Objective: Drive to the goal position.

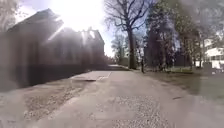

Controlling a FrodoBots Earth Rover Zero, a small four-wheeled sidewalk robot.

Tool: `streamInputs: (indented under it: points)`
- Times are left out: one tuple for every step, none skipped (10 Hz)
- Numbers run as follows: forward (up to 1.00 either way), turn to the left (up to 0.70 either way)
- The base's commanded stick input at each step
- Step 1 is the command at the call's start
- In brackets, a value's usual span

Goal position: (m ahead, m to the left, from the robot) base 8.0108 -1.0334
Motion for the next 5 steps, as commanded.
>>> streamInputs:
  points:
    - [1.0, 0.0]
    - [1.0, 0.0]
    - [1.0, 0.0]
    - [1.0, 0.0]
    - [1.0, 0.0]
